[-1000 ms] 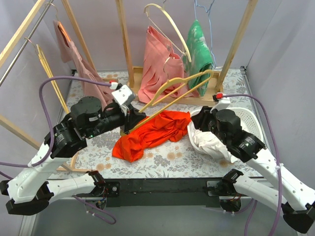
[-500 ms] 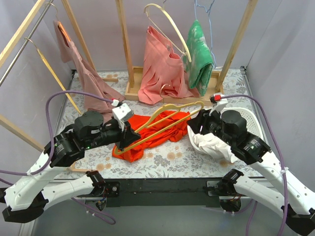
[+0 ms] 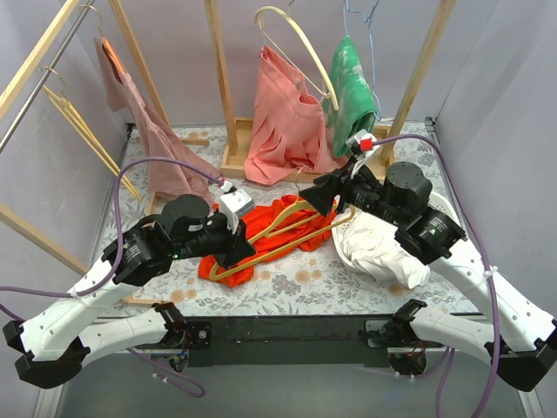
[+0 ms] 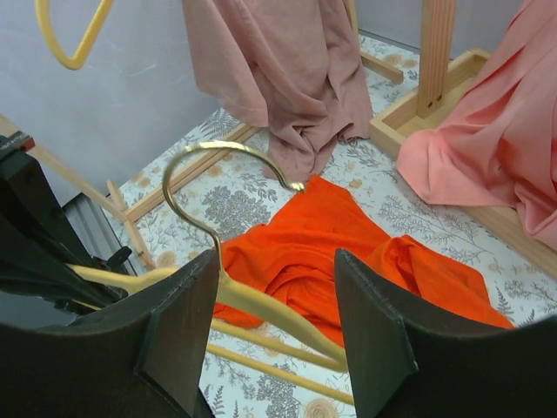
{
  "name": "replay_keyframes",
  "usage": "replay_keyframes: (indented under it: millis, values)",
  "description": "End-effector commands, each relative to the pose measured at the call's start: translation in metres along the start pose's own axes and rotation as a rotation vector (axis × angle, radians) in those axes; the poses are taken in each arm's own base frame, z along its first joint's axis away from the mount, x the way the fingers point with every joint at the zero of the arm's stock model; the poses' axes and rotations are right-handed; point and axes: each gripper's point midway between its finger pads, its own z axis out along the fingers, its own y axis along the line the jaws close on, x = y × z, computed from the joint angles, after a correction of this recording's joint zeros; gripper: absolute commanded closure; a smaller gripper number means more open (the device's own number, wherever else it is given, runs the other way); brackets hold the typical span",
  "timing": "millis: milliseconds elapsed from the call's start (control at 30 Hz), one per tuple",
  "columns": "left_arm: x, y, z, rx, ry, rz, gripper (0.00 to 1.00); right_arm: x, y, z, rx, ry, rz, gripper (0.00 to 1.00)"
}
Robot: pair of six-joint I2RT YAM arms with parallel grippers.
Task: Place the t-shirt on the hanger
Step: Pick up the hanger from the clothesline.
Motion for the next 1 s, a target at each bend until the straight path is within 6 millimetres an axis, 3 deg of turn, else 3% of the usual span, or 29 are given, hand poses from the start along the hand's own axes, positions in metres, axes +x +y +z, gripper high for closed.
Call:
replay_keyframes:
  millis: [0, 333, 433, 533, 567, 633, 667, 767, 967]
  values:
    - [-0.007, -0.003, 0.004, 0.021, -0.014, 0.007, 1.00, -0.042, 0.020, 0.004, -0.084, -0.118, -0.051, 0.36]
    - [-0.011, -0.004, 0.017, 0.038, 0.004, 0.017, 1.00, -0.046, 0.022, 0.021, -0.108, -0.147, -0.035, 0.38]
    - [-0.013, -0.003, 0.019, 0.038, 0.000, 0.017, 1.00, -0.046, 0.020, 0.025, -0.099, -0.158, -0.031, 0.47]
    - [-0.015, -0.001, 0.021, 0.025, 0.000, 0.013, 1.00, -0.044, 0.022, 0.029, -0.097, -0.159, -0.032, 0.65]
    - [-0.015, 0.002, 0.023, 0.014, 0.000, 0.012, 1.00, -0.045, 0.022, 0.029, -0.092, -0.162, -0.033, 0.76]
    - [-0.019, 0.003, 0.024, 0.007, -0.011, 0.010, 1.00, -0.043, 0.026, 0.031, -0.099, -0.161, -0.040, 0.85]
    - [-0.020, 0.004, 0.024, 0.000, -0.014, 0.008, 0.98, -0.043, 0.026, 0.031, -0.090, -0.164, -0.041, 0.91]
    - [-0.027, 0.006, 0.026, -0.012, -0.034, 0.006, 0.87, -0.042, 0.029, 0.033, -0.080, -0.164, -0.044, 0.99]
    - [-0.043, 0.009, 0.030, -0.037, -0.090, 0.003, 0.68, -0.047, 0.035, 0.031, -0.062, -0.183, -0.037, 0.99]
